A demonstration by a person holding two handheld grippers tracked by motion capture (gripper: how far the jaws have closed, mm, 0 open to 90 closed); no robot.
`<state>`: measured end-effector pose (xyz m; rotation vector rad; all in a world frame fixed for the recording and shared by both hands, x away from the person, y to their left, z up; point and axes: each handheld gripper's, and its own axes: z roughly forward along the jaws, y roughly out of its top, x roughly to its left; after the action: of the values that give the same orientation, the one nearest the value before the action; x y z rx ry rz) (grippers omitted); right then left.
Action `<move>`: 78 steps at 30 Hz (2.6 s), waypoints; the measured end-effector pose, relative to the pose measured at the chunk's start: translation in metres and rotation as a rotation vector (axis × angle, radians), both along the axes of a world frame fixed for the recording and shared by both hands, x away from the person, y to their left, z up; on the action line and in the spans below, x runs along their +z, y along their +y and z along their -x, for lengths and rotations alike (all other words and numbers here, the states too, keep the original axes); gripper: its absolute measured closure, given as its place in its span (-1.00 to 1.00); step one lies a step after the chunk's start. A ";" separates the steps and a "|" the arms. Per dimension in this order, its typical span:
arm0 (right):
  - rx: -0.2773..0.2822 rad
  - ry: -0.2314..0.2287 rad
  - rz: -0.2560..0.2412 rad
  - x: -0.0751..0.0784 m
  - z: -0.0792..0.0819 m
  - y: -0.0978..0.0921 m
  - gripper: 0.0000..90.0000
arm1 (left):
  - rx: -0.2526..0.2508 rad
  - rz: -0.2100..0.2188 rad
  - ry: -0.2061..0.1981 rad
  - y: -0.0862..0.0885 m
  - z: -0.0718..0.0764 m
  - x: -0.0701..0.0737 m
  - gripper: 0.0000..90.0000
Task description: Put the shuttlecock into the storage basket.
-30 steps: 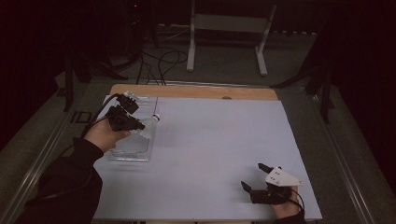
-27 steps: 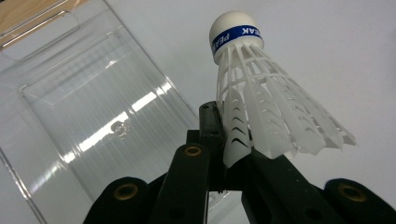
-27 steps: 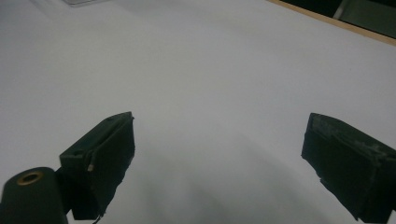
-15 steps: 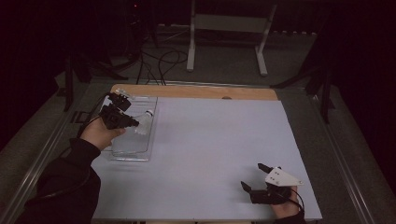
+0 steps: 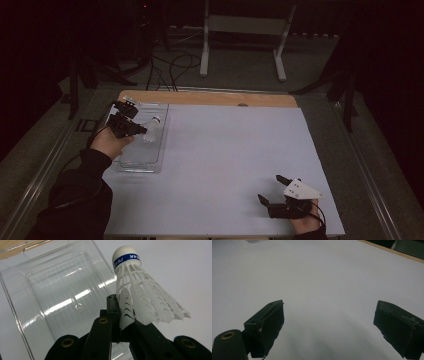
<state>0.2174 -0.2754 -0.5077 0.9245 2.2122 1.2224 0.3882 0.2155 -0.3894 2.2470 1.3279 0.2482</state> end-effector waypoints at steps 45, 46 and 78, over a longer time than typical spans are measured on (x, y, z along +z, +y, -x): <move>0.000 0.001 -0.002 -0.001 -0.001 -0.001 -0.79 | 0.025 -0.040 0.119 -0.002 -0.023 -0.060 1.00; 0.000 0.000 -0.002 -0.001 -0.001 -0.001 -0.79 | 0.020 -0.045 0.122 -0.003 -0.024 -0.061 1.00; 0.002 0.004 0.002 -0.001 -0.001 -0.001 -0.79 | -0.034 -0.104 0.197 -0.009 -0.022 -0.072 0.80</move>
<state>0.2182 -0.2766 -0.5088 0.9251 2.2171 1.2205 0.4106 0.2062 -0.4615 2.4308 1.4041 0.0868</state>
